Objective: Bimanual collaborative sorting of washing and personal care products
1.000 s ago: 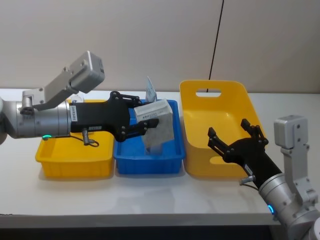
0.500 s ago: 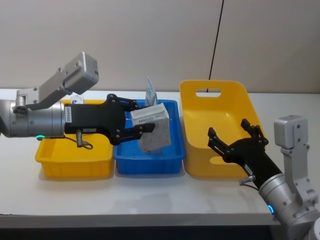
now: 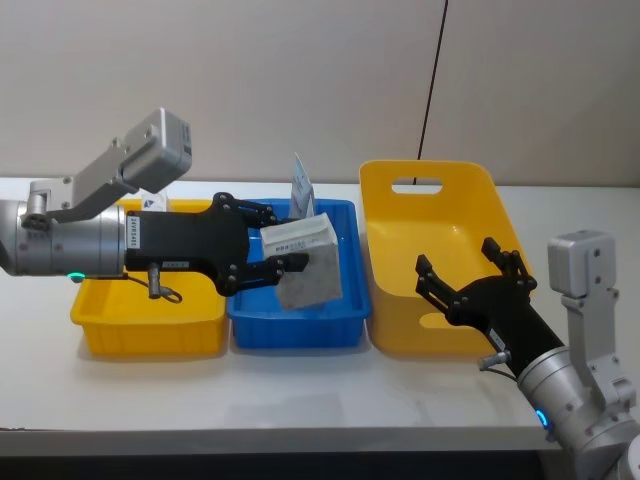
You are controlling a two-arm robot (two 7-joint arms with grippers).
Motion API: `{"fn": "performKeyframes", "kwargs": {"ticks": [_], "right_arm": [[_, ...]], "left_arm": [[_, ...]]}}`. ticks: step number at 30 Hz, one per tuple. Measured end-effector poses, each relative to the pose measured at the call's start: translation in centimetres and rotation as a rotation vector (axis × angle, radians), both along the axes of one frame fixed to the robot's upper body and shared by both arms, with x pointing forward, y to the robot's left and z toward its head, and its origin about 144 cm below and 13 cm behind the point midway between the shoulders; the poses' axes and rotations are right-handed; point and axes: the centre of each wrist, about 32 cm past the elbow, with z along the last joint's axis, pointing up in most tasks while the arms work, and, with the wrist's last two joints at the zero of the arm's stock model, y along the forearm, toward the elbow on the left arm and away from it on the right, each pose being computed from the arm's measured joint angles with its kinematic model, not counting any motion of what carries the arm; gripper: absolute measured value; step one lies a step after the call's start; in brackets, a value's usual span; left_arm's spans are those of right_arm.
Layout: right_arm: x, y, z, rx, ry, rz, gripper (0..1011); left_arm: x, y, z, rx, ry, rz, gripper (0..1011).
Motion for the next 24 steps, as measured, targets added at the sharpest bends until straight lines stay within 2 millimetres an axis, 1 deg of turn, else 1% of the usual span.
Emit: {"fn": "performKeyframes", "kwargs": {"ticks": [15, 24], "right_arm": [[0.0, -0.1, 0.0, 0.000, -0.002, 0.007, 1000], [0.8, -1.1, 0.3, 0.006, -0.016, 0.076, 1000]], "left_arm": [[0.1, 0.0, -0.2, -0.004, 0.000, -0.016, 386], [0.1, 0.0, -0.2, -0.005, -0.001, -0.019, 386]]}}
